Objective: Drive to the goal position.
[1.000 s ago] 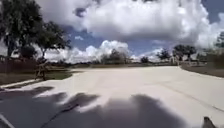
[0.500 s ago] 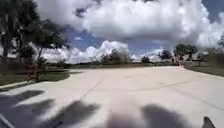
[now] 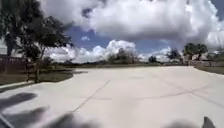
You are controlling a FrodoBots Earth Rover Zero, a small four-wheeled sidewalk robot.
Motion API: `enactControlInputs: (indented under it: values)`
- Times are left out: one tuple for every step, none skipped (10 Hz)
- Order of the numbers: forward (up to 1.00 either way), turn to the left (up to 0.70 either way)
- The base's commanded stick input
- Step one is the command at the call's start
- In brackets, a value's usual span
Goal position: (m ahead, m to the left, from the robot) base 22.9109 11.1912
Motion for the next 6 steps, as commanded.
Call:
enactControlInputs:
  values:
    - [0.85, 0.0]
    - [0.85, 0.0]
    - [0.85, 0.0]
    - [0.85, 0.0]
    - [0.85, 0.0]
    - [0.85, 0.0]
